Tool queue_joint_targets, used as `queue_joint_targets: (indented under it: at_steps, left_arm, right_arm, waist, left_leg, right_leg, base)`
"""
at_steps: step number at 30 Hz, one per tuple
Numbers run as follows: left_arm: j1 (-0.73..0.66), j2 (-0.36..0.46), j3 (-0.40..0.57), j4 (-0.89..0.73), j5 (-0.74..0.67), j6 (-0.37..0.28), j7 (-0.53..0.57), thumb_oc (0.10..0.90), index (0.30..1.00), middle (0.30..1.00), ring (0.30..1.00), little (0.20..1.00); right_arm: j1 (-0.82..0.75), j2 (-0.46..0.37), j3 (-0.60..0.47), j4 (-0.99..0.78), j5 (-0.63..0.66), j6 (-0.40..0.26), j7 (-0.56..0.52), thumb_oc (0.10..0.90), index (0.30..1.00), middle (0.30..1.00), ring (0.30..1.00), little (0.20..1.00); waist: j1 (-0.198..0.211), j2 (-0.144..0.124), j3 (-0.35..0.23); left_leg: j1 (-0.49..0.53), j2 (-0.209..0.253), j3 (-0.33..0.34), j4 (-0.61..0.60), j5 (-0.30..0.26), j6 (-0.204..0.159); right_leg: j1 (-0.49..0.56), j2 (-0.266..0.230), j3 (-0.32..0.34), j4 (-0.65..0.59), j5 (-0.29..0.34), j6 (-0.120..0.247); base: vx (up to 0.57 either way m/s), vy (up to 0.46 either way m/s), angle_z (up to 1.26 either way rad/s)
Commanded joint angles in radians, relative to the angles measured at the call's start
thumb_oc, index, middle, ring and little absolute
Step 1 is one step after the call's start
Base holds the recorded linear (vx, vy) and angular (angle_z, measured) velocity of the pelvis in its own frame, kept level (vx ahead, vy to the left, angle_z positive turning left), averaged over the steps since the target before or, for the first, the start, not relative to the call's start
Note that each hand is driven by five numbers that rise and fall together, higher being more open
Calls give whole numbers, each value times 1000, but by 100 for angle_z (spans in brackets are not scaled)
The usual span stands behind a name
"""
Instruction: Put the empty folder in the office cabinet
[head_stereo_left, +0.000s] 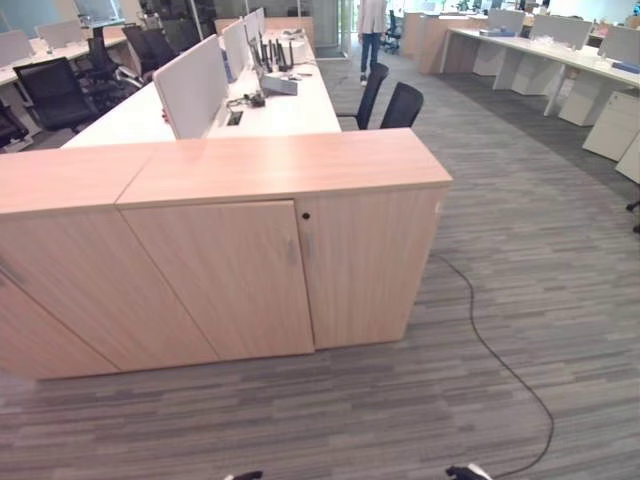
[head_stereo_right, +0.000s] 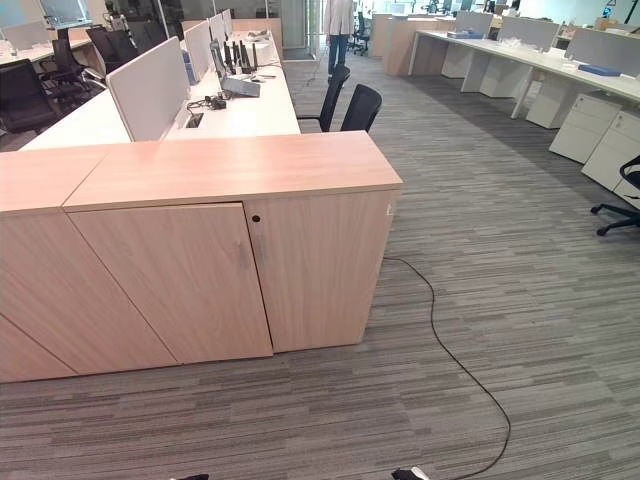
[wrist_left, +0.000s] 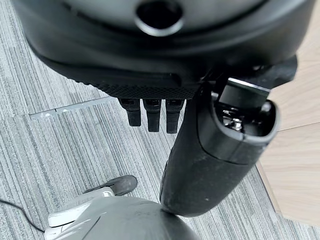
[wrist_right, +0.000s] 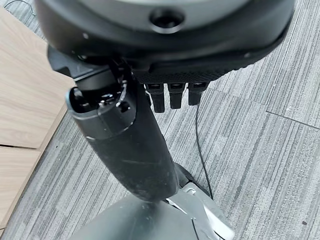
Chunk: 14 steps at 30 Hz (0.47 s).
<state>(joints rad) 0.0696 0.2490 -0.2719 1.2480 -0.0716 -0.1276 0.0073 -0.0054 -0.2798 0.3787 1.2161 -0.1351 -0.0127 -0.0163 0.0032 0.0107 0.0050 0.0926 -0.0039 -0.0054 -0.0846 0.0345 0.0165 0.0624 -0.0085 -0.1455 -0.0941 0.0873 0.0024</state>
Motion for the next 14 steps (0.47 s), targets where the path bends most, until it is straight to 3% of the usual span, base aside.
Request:
queue_joint_targets:
  at_steps: [1,14]
  left_arm:
    - [-49,-48,9,51,6,-4,-28,800,900,900,900,900]
    - [-56,-53,-18,40,21,-5,-29,800,900,900,900,900]
  right_arm:
    - [-36,19,42,16,24,-11,9,800,900,900,900,900]
    - [-30,14,57,8,8,-9,8,800,900,900,900,900]
  waist:
    - [-3,-39,-4]
    - [-5,-37,-2]
  left_leg:
    - [7,-49,-12,-3,-109,-7]
    - [9,-48,-14,-3,-111,-8]
  right_leg:
    - [46,-32,10,7,-119,98]
    - [48,-32,12,7,-121,96]
  base:
    - [0,0,0]
    - [0,0,0]
